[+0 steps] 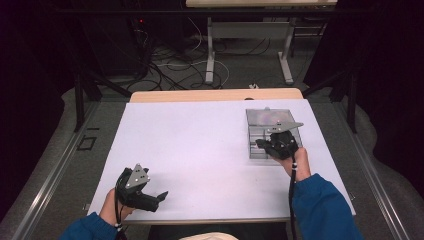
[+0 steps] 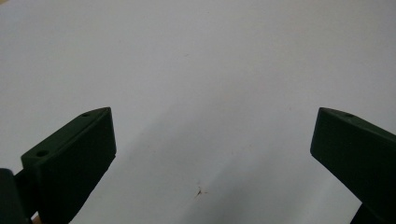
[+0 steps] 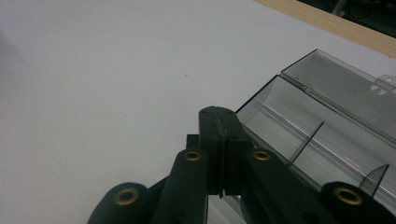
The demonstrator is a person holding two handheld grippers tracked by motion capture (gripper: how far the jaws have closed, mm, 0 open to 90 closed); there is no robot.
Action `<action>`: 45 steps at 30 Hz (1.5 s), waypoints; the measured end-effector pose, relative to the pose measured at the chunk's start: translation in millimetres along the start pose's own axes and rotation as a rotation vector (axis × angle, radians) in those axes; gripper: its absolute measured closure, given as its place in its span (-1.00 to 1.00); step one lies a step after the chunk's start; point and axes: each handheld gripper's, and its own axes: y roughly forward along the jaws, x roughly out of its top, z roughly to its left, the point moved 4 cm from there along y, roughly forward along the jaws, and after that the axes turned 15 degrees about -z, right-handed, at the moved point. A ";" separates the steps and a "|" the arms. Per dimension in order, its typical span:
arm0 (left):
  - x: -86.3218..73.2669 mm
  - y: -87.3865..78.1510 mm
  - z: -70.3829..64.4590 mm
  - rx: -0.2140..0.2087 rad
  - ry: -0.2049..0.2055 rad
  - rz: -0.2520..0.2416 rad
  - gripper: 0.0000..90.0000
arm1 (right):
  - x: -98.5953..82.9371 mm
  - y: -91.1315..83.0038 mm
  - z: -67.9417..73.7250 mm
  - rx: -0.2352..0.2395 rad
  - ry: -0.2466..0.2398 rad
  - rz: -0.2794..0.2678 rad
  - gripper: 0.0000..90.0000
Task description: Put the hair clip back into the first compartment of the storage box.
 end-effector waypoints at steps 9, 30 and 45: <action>-0.3 0.3 -0.9 -0.004 -0.010 0.003 -0.99 | -1.4 2.1 -8.2 -0.024 -0.009 0.008 1.00; -0.4 0.9 -1.0 -0.003 -0.012 0.001 -0.99 | -2.0 13.1 -16.7 -0.059 -0.020 0.043 1.00; -0.4 0.9 -1.0 -0.003 -0.012 0.001 -0.99 | -2.2 21.9 -22.3 -0.082 -0.010 0.047 1.00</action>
